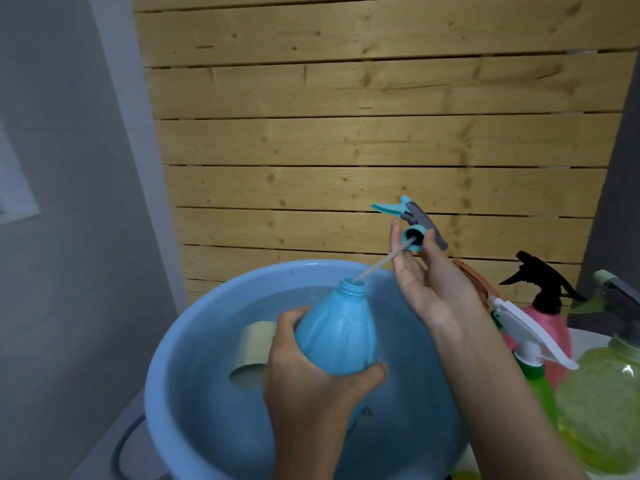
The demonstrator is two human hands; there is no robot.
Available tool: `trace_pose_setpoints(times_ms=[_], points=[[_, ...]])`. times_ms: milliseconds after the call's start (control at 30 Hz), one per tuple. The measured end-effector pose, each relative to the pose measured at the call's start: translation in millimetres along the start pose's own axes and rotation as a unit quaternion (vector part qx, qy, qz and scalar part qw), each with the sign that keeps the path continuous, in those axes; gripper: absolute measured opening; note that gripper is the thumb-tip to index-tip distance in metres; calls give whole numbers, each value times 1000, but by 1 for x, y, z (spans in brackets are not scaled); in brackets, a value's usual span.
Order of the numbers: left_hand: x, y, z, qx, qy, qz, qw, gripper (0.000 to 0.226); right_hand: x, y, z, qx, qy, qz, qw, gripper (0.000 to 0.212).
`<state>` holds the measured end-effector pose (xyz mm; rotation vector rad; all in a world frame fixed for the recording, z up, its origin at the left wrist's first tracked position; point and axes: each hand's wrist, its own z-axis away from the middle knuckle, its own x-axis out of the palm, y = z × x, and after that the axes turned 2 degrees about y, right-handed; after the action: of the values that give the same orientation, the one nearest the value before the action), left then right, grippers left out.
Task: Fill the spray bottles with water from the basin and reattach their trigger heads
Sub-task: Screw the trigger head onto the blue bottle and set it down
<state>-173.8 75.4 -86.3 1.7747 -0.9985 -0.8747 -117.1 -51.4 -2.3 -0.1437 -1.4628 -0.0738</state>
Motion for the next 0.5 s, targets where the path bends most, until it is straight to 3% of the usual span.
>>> trace_pose_setpoints(times_ms=[133,233,400,500], points=[[0,1,1,-1,0,-1,1000,73,-1,1,1,-13,-87,93,992,26],[0,1,1,-2,2,-1,1000,75,-1,0,4,-38,-138,231,962,30],[2,-1,0,-7,6,6,1000,73,-1,4,19,-69,-214,490,842,33],[1,1,-1,-7,16,15,1000,72,-4,6,26,-65,-236,571,784,46]])
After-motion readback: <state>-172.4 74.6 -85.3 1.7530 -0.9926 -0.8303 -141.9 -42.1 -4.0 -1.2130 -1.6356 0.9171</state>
